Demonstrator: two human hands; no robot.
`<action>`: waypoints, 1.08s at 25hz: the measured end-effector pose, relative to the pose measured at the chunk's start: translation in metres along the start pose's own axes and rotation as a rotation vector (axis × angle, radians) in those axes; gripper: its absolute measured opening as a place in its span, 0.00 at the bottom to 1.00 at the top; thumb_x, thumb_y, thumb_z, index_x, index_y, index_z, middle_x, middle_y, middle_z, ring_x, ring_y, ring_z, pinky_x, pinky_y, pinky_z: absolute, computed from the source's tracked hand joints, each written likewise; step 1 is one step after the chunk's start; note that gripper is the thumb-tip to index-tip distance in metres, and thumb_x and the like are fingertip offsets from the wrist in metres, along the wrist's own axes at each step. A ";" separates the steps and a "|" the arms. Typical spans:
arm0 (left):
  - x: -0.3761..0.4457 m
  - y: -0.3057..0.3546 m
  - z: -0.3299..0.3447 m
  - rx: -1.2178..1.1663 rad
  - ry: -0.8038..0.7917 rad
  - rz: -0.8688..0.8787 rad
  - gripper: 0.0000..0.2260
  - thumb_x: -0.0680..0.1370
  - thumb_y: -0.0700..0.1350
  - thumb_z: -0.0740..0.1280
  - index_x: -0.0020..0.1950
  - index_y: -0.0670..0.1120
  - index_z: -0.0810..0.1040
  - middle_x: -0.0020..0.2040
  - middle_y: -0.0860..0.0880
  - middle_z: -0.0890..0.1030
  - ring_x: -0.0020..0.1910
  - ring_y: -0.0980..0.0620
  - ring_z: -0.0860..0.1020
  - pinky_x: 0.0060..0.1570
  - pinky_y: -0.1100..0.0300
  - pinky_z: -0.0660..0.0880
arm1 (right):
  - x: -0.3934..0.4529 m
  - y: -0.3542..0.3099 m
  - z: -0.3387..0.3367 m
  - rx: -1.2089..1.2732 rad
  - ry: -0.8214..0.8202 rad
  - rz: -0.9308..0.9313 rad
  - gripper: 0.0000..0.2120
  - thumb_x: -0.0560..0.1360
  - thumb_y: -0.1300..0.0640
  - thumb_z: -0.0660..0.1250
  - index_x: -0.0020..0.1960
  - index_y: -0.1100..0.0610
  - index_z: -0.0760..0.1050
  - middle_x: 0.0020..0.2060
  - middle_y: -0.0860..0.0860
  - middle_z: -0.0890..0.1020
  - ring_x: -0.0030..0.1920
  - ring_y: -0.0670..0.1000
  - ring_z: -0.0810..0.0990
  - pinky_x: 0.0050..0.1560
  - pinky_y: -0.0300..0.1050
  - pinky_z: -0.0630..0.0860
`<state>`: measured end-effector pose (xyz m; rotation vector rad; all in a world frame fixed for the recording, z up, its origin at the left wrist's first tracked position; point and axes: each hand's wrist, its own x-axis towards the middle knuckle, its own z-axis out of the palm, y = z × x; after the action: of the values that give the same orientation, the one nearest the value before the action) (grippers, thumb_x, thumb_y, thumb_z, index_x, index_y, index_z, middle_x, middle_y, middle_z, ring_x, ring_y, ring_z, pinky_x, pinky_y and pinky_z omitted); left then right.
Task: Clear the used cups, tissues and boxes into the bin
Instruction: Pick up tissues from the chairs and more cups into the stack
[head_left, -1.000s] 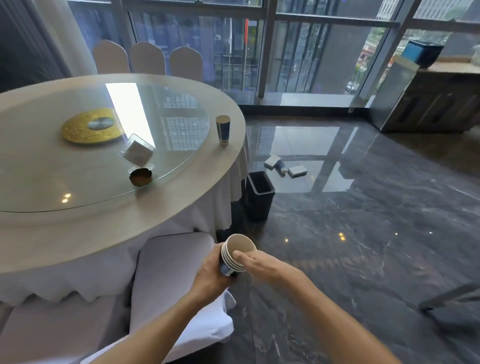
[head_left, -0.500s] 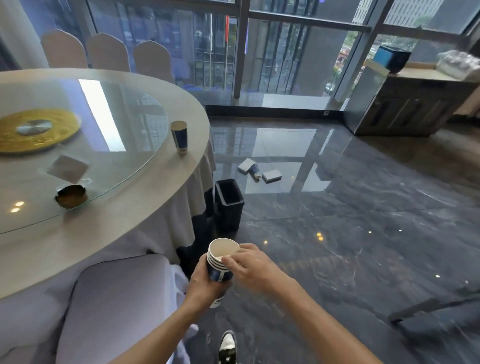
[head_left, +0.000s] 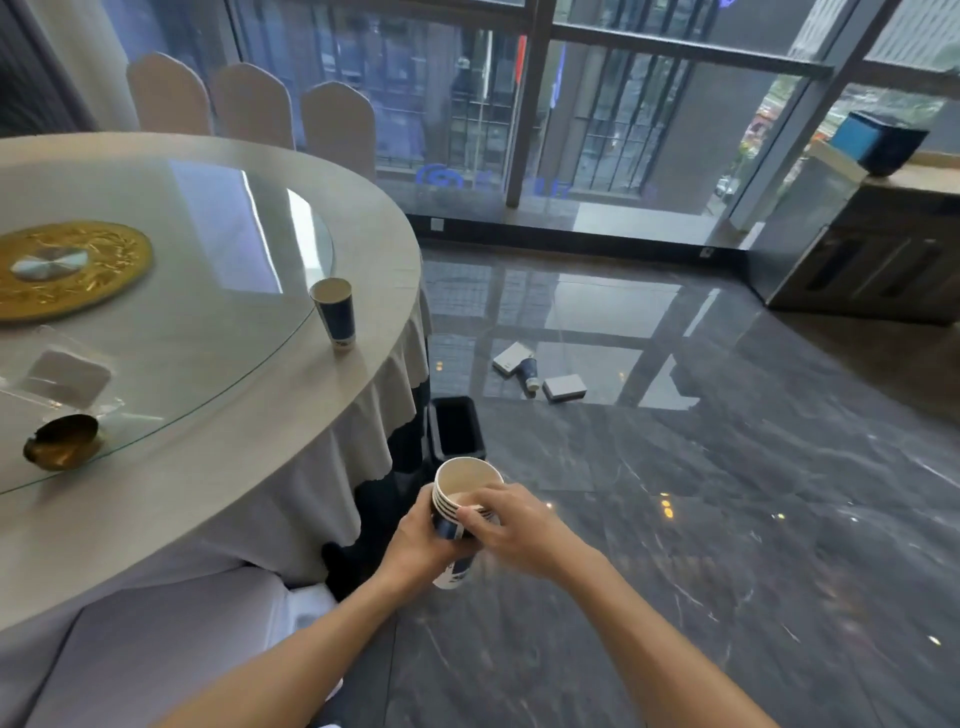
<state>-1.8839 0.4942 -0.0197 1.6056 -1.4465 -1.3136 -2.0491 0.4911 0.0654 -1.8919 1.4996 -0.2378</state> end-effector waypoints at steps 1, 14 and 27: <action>0.013 0.007 0.004 -0.012 0.025 -0.002 0.32 0.66 0.50 0.83 0.65 0.58 0.73 0.53 0.57 0.84 0.52 0.59 0.83 0.46 0.64 0.77 | 0.012 0.007 -0.010 -0.006 0.022 -0.056 0.18 0.81 0.42 0.62 0.63 0.48 0.81 0.65 0.48 0.81 0.62 0.50 0.80 0.64 0.53 0.77; 0.098 0.054 -0.023 -0.146 0.568 -0.135 0.37 0.63 0.55 0.84 0.67 0.60 0.72 0.63 0.57 0.81 0.64 0.52 0.79 0.64 0.47 0.78 | 0.169 0.019 -0.096 -0.110 -0.038 -0.485 0.19 0.81 0.55 0.67 0.72 0.48 0.73 0.71 0.46 0.75 0.68 0.50 0.77 0.65 0.49 0.78; 0.250 0.011 -0.199 -0.262 0.735 -0.239 0.38 0.67 0.48 0.84 0.72 0.50 0.69 0.64 0.55 0.77 0.63 0.51 0.76 0.62 0.48 0.78 | 0.426 -0.098 -0.060 0.036 -0.020 -0.315 0.46 0.74 0.47 0.76 0.82 0.55 0.54 0.79 0.53 0.62 0.78 0.52 0.61 0.72 0.41 0.60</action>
<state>-1.7245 0.2173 -0.0119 1.8389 -0.6296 -0.8317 -1.8712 0.0869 0.0547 -2.0896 1.1704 -0.3850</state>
